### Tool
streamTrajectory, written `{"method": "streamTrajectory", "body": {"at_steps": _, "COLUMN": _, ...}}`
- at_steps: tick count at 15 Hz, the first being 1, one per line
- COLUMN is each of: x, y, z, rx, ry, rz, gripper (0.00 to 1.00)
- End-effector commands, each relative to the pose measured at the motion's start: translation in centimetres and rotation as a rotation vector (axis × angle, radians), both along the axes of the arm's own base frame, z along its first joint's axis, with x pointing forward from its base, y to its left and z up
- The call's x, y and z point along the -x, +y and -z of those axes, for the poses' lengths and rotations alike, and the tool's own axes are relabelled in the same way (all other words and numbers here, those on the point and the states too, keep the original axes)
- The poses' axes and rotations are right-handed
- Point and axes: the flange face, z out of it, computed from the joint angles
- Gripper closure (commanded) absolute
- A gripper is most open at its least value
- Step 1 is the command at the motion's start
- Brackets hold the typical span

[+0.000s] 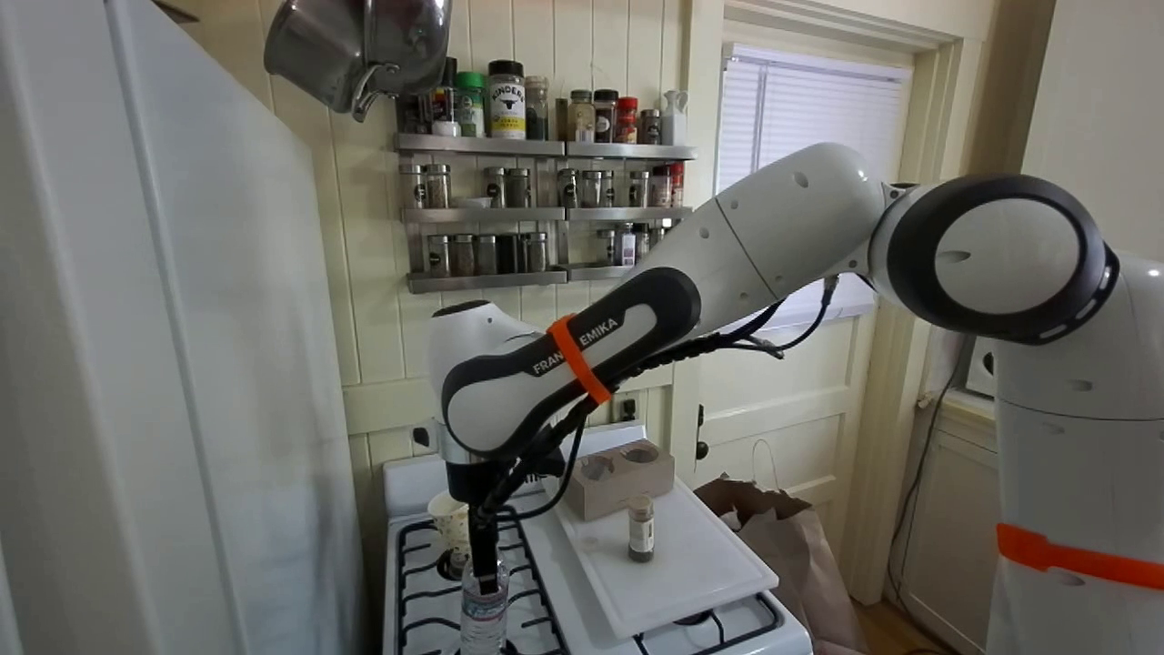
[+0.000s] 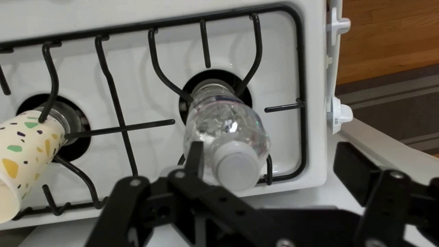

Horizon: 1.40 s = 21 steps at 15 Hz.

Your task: Put the water bottle in the box.

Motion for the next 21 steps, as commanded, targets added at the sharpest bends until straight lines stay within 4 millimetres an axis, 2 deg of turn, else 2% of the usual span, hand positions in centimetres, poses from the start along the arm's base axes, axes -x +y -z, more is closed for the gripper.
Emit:
{"method": "streamTrajectory", "body": {"at_steps": 1, "x": 1.8, "y": -1.1, "z": -0.8, "rx": 0.018, "ry": -0.025, "rz": 0.079, "gripper": 0.1}}
{"method": "streamTrajectory", "body": {"at_steps": 6, "x": 1.7, "y": -2.0, "z": -2.1, "rx": 0.032, "ry": -0.057, "rz": 0.162, "gripper": 0.22}}
{"method": "streamTrajectory", "body": {"at_steps": 7, "x": 1.5, "y": -2.2, "z": -2.4, "rx": 0.037, "ry": -0.066, "rz": 0.177, "gripper": 0.16}}
{"method": "streamTrajectory", "body": {"at_steps": 8, "x": 1.3, "y": -2.4, "z": -2.6, "rx": 0.042, "ry": -0.071, "rz": 0.187, "gripper": 0.16}}
{"method": "streamTrajectory", "body": {"at_steps": 10, "x": 0.7, "y": -2.8, "z": -2.8, "rx": 0.052, "ry": -0.075, "rz": 0.199, "gripper": 0.1}}
{"method": "streamTrajectory", "body": {"at_steps": 13, "x": 0.0, "y": -2.5, "z": -2.9, "rx": 0.063, "ry": -0.082, "rz": 0.195, "gripper": 0.19}}
{"method": "streamTrajectory", "body": {"at_steps": 15, "x": -0.3, "y": -2.1, "z": -3.2, "rx": 0.063, "ry": -0.092, "rz": 0.178, "gripper": 0.32}}
{"method": "streamTrajectory", "body": {"at_steps": 16, "x": -0.5, "y": -1.8, "z": -3.3, "rx": 0.064, "ry": -0.096, "rz": 0.172, "gripper": 0.28}}
{"method": "streamTrajectory", "body": {"at_steps": 17, "x": -0.5, "y": -1.5, "z": -3.5, "rx": 0.068, "ry": -0.099, "rz": 0.165, "gripper": 0.31}}
{"method": "streamTrajectory", "body": {"at_steps": 18, "x": -0.6, "y": -1.3, "z": -3.6, "rx": 0.069, "ry": -0.103, "rz": 0.159, "gripper": 0.29}}
{"method": "streamTrajectory", "body": {"at_steps": 21, "x": -0.8, "y": -1.0, "z": -3.4, "rx": 0.073, "ry": -0.101, "rz": 0.147, "gripper": 0.33}}
